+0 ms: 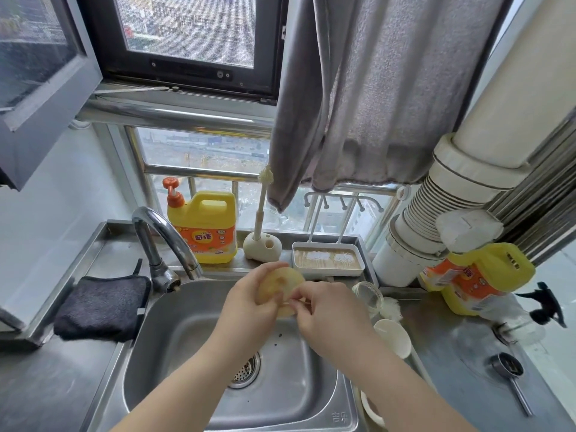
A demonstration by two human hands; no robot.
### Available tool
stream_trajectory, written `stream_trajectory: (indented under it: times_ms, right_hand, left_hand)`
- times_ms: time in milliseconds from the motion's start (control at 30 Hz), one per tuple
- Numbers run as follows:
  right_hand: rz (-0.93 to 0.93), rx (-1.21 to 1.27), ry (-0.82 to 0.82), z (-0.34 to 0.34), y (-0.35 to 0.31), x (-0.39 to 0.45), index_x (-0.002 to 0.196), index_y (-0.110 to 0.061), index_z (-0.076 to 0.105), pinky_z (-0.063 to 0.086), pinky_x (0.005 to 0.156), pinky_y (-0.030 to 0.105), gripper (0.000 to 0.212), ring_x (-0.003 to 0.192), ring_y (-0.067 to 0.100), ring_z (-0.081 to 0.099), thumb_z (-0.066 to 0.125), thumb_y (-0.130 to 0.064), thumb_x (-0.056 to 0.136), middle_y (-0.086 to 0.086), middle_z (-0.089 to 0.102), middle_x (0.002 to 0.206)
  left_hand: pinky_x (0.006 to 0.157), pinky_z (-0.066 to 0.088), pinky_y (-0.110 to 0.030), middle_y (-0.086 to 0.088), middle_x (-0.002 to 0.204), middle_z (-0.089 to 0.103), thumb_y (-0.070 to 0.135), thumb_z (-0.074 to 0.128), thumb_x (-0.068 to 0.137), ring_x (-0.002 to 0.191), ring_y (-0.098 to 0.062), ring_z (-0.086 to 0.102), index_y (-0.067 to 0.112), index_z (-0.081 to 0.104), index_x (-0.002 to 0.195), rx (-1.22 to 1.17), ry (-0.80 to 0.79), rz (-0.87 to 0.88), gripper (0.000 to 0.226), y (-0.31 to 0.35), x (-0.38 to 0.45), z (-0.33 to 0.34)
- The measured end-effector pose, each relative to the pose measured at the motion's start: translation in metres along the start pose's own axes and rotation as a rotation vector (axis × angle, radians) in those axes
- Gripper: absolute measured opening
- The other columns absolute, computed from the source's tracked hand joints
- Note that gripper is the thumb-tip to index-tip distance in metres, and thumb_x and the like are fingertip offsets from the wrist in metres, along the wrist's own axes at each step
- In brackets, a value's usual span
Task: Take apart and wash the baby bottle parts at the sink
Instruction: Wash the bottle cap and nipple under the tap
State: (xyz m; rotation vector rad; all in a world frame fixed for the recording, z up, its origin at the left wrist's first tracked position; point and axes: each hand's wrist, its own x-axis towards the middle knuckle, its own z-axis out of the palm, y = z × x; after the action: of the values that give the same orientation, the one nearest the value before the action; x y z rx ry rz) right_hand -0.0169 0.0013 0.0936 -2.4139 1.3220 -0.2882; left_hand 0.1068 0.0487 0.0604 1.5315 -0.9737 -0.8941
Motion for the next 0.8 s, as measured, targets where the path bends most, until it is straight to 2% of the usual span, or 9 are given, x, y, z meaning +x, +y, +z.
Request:
stream_trajectory:
  times_ms: [133,233,300,367,433,500,633,700,800]
  right_hand:
    - [0.027,-0.163,0.056,-0.006,0.006,0.003,0.103,-0.026,0.063,0.038,0.069,0.03,0.023,0.098,0.022,0.059,0.042,-0.03,0.095,-0.003,0.068,0.099]
    - [-0.014,-0.11,0.011,-0.002,0.004,0.001,0.1,-0.025,0.064,0.039,0.069,0.03,0.021,0.093,0.02,0.059,0.045,-0.029,0.093,-0.003,0.068,0.094]
    - [-0.022,0.005,-0.036,0.002,0.003,-0.001,0.095,-0.025,0.068,0.039,0.068,0.029,0.017,0.085,0.018,0.056,0.051,-0.029,0.09,-0.004,0.065,0.084]
    - [0.034,0.153,-0.069,0.005,0.006,0.0,0.088,-0.024,0.07,0.044,0.07,0.029,0.014,0.077,0.016,0.055,0.058,-0.03,0.088,-0.006,0.061,0.075]
    - [0.118,0.268,-0.063,0.005,0.01,0.004,0.083,-0.022,0.071,0.046,0.071,0.029,0.012,0.072,0.014,0.056,0.062,-0.03,0.087,-0.006,0.061,0.07]
    - [0.169,0.272,-0.023,0.006,0.013,0.006,0.082,-0.021,0.071,0.047,0.071,0.029,0.013,0.073,0.013,0.059,0.063,-0.031,0.086,-0.007,0.063,0.069]
    - [0.174,0.165,0.046,0.007,0.017,0.006,0.086,-0.023,0.07,0.048,0.072,0.03,0.014,0.081,0.015,0.06,0.059,-0.031,0.087,-0.01,0.062,0.072]
    - [0.157,0.158,0.003,0.009,0.016,0.005,0.085,-0.023,0.07,0.049,0.073,0.03,0.014,0.082,0.016,0.06,0.059,-0.031,0.087,-0.007,0.066,0.077]
    - [0.135,0.182,-0.085,0.013,0.01,0.003,0.082,-0.023,0.068,0.048,0.074,0.028,0.013,0.084,0.017,0.061,0.059,-0.03,0.087,-0.008,0.062,0.076]
  left_hand:
    - [0.08,0.042,-0.015,0.025,0.104,0.059,-0.006,0.059,0.079,0.088,-0.004,0.055,0.038,0.062,0.113,0.221,0.015,0.087,0.056,0.005,0.0,-0.002]
    - [0.081,0.043,-0.022,0.015,0.109,0.059,-0.005,0.059,0.077,0.088,-0.012,0.055,0.03,0.059,0.119,0.226,0.047,0.111,0.054,0.007,0.0,-0.001]
    - [0.079,0.045,-0.021,0.017,0.11,0.051,-0.001,0.065,0.078,0.092,-0.014,0.059,0.029,0.052,0.113,0.21,0.112,0.122,0.048,0.005,0.002,-0.001]
    - [0.071,0.047,-0.015,0.017,0.109,0.049,0.005,0.068,0.081,0.085,-0.01,0.064,0.03,0.051,0.107,0.18,0.143,0.09,0.04,0.003,0.002,-0.001]
    - [0.066,0.048,-0.018,0.015,0.104,0.06,0.008,0.067,0.084,0.077,-0.003,0.065,0.03,0.058,0.098,0.147,0.123,0.063,0.029,0.001,0.004,-0.001]
    - [0.067,0.05,-0.023,0.012,0.093,0.067,0.006,0.063,0.086,0.073,-0.003,0.064,0.029,0.062,0.093,0.131,0.097,0.057,0.025,0.0,0.004,0.0]
    - [0.075,0.054,-0.031,0.007,0.096,0.068,0.006,0.058,0.089,0.082,-0.013,0.066,0.034,0.062,0.093,0.112,0.136,0.046,0.028,-0.001,0.008,-0.002]
    - [0.072,0.051,-0.025,0.007,0.093,0.067,0.005,0.056,0.09,0.08,-0.009,0.063,0.035,0.061,0.092,0.124,0.143,0.066,0.031,-0.003,0.008,-0.002]
    - [0.054,0.038,-0.011,0.002,0.076,0.06,0.001,0.049,0.092,0.059,0.002,0.049,0.032,0.055,0.089,0.152,0.081,0.086,0.032,-0.002,0.004,0.003]
